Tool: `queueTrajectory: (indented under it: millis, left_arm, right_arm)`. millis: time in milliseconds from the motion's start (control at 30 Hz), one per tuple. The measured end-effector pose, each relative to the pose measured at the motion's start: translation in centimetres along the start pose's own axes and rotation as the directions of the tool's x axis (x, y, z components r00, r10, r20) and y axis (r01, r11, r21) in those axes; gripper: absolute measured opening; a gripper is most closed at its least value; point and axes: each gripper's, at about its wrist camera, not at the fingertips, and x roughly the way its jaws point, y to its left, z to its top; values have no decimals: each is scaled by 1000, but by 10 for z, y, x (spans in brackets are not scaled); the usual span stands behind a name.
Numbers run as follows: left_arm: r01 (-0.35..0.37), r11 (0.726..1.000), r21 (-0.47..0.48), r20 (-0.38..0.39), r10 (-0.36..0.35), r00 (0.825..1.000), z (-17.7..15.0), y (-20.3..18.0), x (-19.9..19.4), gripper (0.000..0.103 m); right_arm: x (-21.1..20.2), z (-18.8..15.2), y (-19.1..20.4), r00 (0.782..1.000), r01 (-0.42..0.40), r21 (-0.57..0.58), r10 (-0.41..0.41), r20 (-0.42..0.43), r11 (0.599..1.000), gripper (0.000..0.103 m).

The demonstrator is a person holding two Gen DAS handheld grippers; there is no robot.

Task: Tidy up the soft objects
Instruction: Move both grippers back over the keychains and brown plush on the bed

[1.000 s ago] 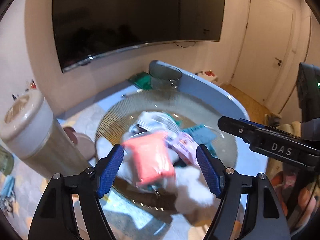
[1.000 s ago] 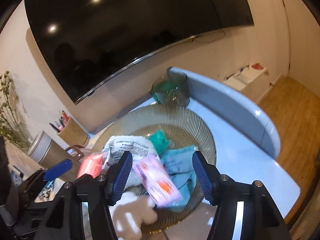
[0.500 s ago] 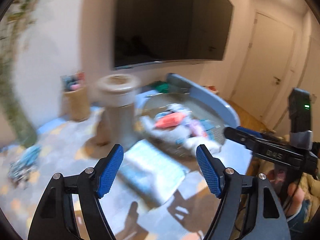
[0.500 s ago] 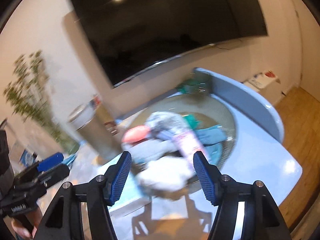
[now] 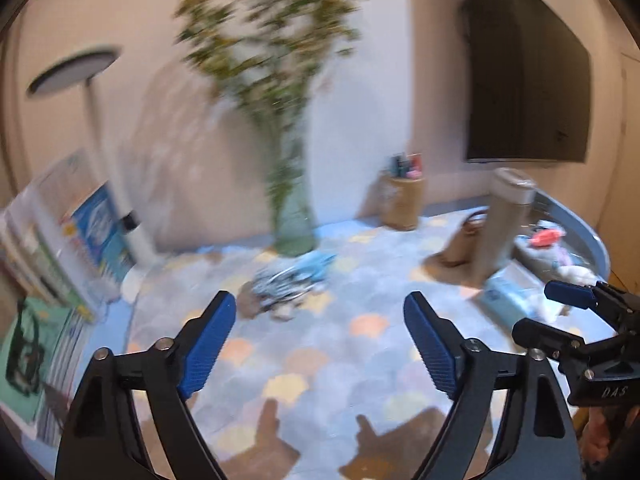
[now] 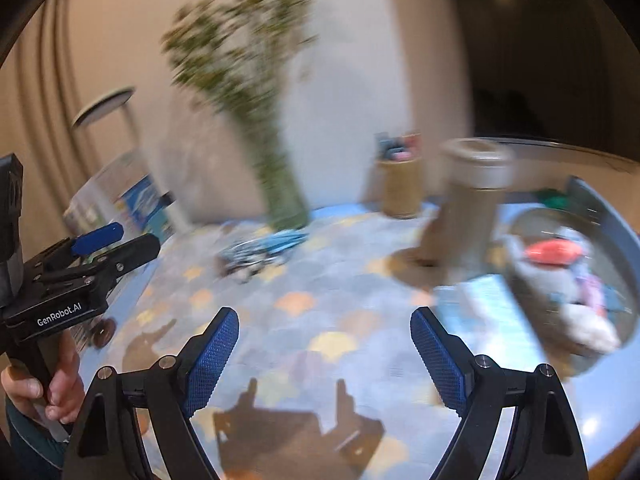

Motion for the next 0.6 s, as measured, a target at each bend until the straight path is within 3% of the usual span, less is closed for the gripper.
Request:
queueTrajectory:
  millis: [100,267,333,467,567,600]
  left_arm:
    - [-42,999,-30,-76,39,996,-28,28,31,88]
    - [-122,987,-102,-263,92,960,-82,60,88,88]
    - [-113,984,-137,-287,70,955,-97,69,98,88]
    - [-113,979,-170,-316,54,947,-116,78,120,88]
    - [-111,976,-187,-362,37,932,-123,82,130,88]
    - [-110,976,-189,-352,37,935,-122,82,129,88]
  right_arm:
    - [38,-5,26,999,-24,-26,24,-30,999,88]
    - [111,-24,29,982,-42,53,51,-181,998,88]
    - [132,-31,25,976,-33,73,48,-211,997,88]
    - [159,-42,24,976,47,5,-45,-212,999,88]
    - [174,-51,22,969,61,-6,-61,-240,998,88]
    - [177,-53,20,964,67,0,-64,-257,998,88]
